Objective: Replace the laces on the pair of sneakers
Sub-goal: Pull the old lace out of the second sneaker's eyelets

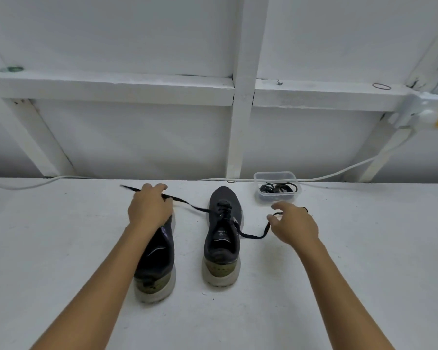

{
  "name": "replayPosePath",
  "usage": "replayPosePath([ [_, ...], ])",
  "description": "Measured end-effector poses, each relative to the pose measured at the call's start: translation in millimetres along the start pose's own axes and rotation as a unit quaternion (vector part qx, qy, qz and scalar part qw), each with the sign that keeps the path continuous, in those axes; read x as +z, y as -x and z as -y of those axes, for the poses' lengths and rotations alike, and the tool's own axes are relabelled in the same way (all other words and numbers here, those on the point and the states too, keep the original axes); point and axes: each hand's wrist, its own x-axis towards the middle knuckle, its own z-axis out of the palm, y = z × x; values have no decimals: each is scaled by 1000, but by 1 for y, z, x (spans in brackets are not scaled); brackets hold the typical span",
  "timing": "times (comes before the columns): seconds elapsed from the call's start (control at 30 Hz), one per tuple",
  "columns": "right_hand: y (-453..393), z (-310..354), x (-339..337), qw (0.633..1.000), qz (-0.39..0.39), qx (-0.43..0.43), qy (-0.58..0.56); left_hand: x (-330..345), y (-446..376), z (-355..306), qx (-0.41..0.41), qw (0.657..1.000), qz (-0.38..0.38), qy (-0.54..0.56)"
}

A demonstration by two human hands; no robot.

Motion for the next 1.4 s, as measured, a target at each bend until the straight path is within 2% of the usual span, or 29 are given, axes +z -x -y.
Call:
replayPosePath([
  [0.07,9,9,3,999,-27,-17,-32,3,9,-12,61,997,5,40],
  [0.1,14,13,5,996,-4,-26,-83,5,14,-18,87,993,37,69],
  [0.17,26,23,8,980,94,-40,-170,10,25,-29,115,979,130,108],
  [0.23,38,32,16,968,168,-57,-178,19,33,-37,114,962,201,146],
  [0.33,43,36,30,970,157,-77,-171,32,42,-42,70,934,253,243],
  [0.43,41,33,31,973,139,-90,-163,39,46,-42,20,906,263,330],
  [0.53,40,30,25,975,129,-97,-153,43,48,-46,-11,888,274,369],
  [0.63,38,29,22,975,124,-66,-173,51,51,-54,-15,899,251,358],
  [0.73,40,32,19,950,175,5,-258,51,47,-59,14,925,249,287],
  [0.83,49,44,28,970,157,-23,-184,41,33,-60,27,924,283,257],
  [0.9,56,52,36,981,125,-32,-143,39,25,-62,35,930,275,240],
  [1.0,55,55,39,983,125,-20,-136,45,22,-64,-22,911,280,303],
  [1.13,56,58,38,981,141,-31,-127,49,22,-62,-78,869,345,346],
  [1.3,58,61,41,981,135,-16,-135,41,15,-62,-45,895,340,286],
  [1.4,56,62,40,980,135,-23,-142,39,16,-61,-54,889,326,318],
])
